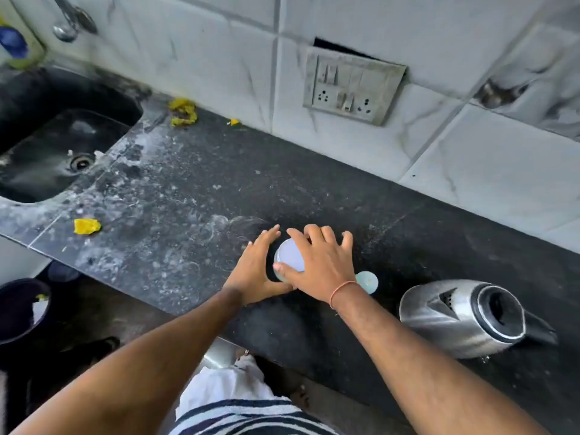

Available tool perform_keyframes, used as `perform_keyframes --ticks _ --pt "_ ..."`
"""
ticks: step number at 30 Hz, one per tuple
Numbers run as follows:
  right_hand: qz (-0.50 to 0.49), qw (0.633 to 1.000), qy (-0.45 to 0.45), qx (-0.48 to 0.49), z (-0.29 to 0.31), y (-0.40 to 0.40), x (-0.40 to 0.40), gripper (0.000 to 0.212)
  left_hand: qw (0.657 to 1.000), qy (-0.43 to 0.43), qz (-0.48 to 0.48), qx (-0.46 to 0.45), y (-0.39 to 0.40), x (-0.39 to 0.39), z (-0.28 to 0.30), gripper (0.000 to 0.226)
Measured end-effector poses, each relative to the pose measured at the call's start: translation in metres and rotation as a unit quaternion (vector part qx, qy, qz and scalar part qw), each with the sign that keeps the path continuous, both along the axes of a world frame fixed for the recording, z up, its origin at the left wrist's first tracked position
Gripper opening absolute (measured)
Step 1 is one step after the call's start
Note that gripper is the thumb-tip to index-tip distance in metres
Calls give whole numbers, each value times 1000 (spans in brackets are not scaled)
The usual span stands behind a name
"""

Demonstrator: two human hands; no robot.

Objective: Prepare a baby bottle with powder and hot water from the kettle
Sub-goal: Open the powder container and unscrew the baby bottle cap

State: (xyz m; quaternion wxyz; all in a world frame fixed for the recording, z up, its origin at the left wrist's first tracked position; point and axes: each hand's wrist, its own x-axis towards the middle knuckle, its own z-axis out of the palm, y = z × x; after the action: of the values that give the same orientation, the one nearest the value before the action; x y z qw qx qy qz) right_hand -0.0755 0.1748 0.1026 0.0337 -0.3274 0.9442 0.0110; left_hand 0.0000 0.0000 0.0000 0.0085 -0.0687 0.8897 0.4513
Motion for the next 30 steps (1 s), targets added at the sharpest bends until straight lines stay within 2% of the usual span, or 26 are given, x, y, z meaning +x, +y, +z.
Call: perform_keyframes --ticks 5,10,17,20,24,27,30 --pt "0 997 -16 71 0 -16 -14 91 998 -20 -52 18 5 -23 -3 122" --pt "28 996 -37 78 -4 -16 -19 84 998 13 -66 7 10 -32 -5 93" --pt "109 987 -81 87 1 -16 -28 75 997 22 -75 11 9 -30 -18 92" --pt "158 976 -80 124 10 -15 -35 72 997 21 -77 8 7 -31 -18 88" --pt "213 961 -125 124 25 -15 -38 61 997 16 -78 0 8 -32 -22 90" --pt "249 950 -128 141 30 -15 -36 82 997 11 -75 -7 8 -31 -27 90" --pt "188 968 -107 129 33 -18 -32 96 997 22 -72 -12 7 -32 -30 96"
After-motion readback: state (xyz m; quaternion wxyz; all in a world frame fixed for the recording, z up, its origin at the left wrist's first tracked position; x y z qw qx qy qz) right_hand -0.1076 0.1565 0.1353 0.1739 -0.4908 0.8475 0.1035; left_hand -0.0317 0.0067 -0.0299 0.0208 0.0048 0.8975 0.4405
